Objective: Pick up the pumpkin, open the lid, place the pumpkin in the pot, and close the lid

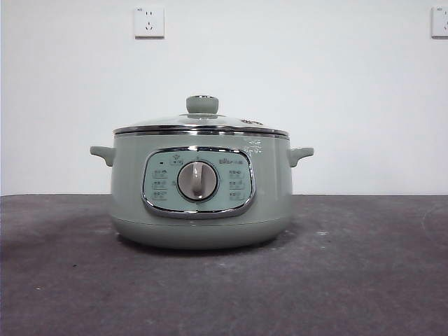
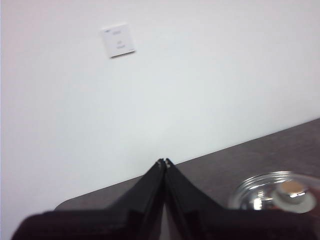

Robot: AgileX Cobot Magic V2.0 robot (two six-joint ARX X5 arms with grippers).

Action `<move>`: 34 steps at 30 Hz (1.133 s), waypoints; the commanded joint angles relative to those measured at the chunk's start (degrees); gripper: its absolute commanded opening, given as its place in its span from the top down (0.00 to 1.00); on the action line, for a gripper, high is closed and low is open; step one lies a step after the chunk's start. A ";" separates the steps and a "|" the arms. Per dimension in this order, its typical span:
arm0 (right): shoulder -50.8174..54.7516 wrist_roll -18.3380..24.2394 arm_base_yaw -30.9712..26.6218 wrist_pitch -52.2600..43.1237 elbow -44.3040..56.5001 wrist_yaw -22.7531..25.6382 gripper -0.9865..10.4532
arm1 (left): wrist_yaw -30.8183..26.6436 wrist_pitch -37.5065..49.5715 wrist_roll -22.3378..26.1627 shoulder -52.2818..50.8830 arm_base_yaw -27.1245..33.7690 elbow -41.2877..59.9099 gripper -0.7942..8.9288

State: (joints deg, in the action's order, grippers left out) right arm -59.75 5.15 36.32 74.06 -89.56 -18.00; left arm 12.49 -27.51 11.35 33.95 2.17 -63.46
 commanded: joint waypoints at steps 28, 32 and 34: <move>0.42 -0.33 0.09 -0.13 0.04 0.11 0.91 | -8.70 23.06 -2.75 -33.00 2.43 60.48 0.92; 0.42 -0.33 0.09 -0.13 0.04 0.11 0.91 | -9.92 22.93 -2.75 -33.88 2.43 62.45 0.92; 0.42 -0.33 0.09 -0.13 0.04 0.09 0.91 | -9.88 22.71 -2.95 -33.88 2.43 63.19 0.92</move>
State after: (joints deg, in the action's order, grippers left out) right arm -59.48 5.13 36.32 74.06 -89.56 -17.98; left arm 2.68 -4.93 8.88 0.25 4.40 -1.10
